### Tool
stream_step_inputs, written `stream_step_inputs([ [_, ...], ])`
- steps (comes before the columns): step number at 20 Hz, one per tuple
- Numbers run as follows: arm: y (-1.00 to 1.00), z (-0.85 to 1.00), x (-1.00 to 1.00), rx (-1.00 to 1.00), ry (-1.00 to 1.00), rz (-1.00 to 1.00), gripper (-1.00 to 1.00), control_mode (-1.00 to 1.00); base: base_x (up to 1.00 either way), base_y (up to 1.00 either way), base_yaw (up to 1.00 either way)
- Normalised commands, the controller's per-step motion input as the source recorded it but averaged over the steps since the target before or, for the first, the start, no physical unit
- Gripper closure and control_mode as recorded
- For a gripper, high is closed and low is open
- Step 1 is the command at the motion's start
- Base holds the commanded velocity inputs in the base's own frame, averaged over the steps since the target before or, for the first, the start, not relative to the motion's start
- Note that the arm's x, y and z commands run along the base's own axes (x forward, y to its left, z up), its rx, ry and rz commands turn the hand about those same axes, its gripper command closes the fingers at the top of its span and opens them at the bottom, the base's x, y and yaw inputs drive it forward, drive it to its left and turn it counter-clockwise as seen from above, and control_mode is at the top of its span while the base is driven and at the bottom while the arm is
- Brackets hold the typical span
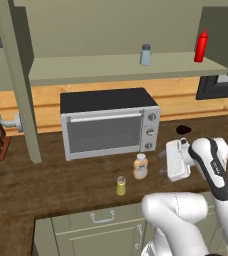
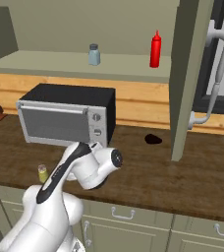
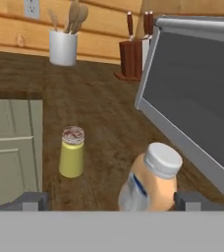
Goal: Put the shaker and condiment bottle from the counter next to their counterparts in the cabinet.
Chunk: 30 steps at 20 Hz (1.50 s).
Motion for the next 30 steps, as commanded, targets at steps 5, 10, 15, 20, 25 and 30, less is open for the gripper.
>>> stream_step_inputs([
  [5,0.00,-0.01,0.12,0.04,0.02,0.06,-1.00,-1.00,0.00,0.00,0.00],
  [10,0.00,-0.01,0.21,0.07,0.06,0.07,-1.00,-1.00,0.00,0.00,0.00],
  [15,0.00,-0.07,0.29,0.06,0.03,0.08,-1.00,-1.00,0.00,0.00,0.00],
  [20,-0.04,-0.10,0.26,0.06,0.00,0.08,-1.00,-1.00,0.00,0.00,0.00],
  [25,-0.13,-0.10,0.20,0.08,0.00,0.09,-1.00,-1.00,0.00,0.00,0.00],
  [30,-0.02,-0.19,0.15,0.08,0.00,0.06,-1.00,-1.00,0.00,0.00,0.00],
])
